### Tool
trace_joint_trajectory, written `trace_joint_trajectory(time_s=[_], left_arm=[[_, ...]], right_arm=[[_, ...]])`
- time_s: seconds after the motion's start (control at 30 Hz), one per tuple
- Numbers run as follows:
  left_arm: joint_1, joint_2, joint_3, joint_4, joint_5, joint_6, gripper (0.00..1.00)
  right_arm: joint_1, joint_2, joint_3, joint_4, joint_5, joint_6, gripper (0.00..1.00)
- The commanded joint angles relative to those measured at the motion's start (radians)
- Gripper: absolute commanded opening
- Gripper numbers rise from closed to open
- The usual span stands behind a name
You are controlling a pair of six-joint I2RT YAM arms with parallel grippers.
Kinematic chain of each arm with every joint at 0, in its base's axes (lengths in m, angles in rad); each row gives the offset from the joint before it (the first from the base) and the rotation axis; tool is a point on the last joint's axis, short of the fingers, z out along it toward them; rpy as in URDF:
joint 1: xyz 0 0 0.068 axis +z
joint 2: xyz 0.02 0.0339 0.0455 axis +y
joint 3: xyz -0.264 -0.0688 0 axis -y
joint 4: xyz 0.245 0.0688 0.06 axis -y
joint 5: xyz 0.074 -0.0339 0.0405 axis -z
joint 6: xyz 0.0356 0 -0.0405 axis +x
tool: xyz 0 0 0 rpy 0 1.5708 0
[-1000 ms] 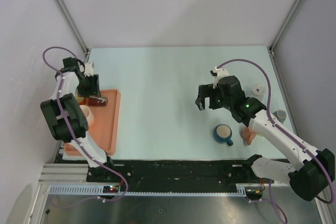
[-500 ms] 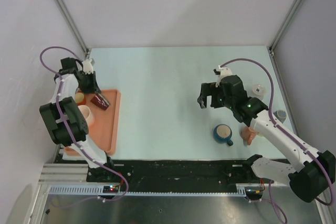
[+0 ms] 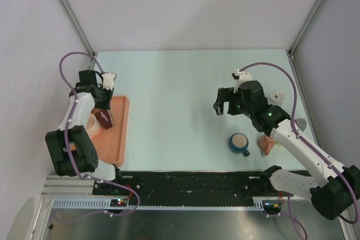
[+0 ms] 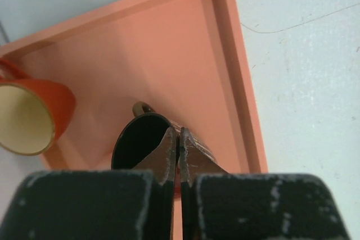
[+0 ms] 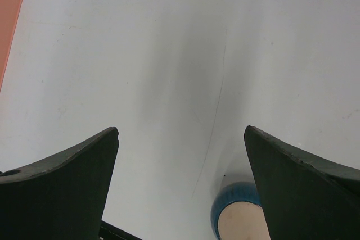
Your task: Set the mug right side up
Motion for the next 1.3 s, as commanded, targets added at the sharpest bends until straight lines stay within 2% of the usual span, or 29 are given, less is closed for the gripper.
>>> trace_joint_trajectory(time_s=[0.0, 0.13, 0.27, 0.4, 0.5, 0.7, 0.77, 0.83, 0.9, 0.97, 1.17, 1.27], left_arm=[[0.003, -0.082, -0.029, 0.118, -0.070, 0.085, 0.00], [0.003, -0.087, -0.045, 0.094, -0.051, 0.102, 0.00], [0.003, -0.023, -0.015, 0.006, -0.034, 0.094, 0.02], [0.018, 0.057, 0.018, -0.076, -0.029, 0.099, 0.22], [0.044, 0.110, 0.059, -0.142, -0.025, 0.103, 0.31], [0.066, 0.185, 0.146, -0.279, -0.036, 0.112, 0.37], [0.068, 0.183, 0.162, -0.307, -0.031, 0.119, 0.36], [0.070, 0.185, 0.186, -0.348, -0.027, 0.129, 0.29], [0.069, 0.188, 0.208, -0.394, -0.020, 0.147, 0.10], [0.069, 0.182, 0.219, -0.421, -0.005, 0.158, 0.03], [0.049, 0.132, 0.288, -0.423, 0.119, 0.133, 0.00], [0.027, 0.085, 0.307, -0.341, 0.131, 0.124, 0.00]], right_arm=[[-0.006, -0.025, 0.002, 0.035, 0.006, 0.004, 0.99], [-0.007, -0.036, 0.002, 0.041, 0.003, 0.003, 0.99], [-0.009, -0.054, 0.003, 0.034, 0.010, 0.002, 0.99], [-0.011, -0.074, 0.003, 0.016, 0.026, 0.001, 0.99], [-0.011, -0.085, 0.003, 0.001, 0.037, 0.002, 0.99], [-0.010, -0.087, 0.003, -0.007, 0.043, 0.010, 0.99], [-0.010, -0.086, 0.003, -0.010, 0.046, 0.011, 0.99], [-0.010, -0.084, 0.003, -0.011, 0.046, 0.010, 0.99], [-0.010, -0.084, 0.003, -0.010, 0.046, 0.009, 0.99], [-0.010, -0.084, 0.003, -0.008, 0.045, 0.007, 0.99], [-0.011, -0.082, 0.002, 0.012, 0.037, 0.003, 0.99], [-0.011, -0.084, 0.002, 0.024, 0.031, 0.003, 1.00]])
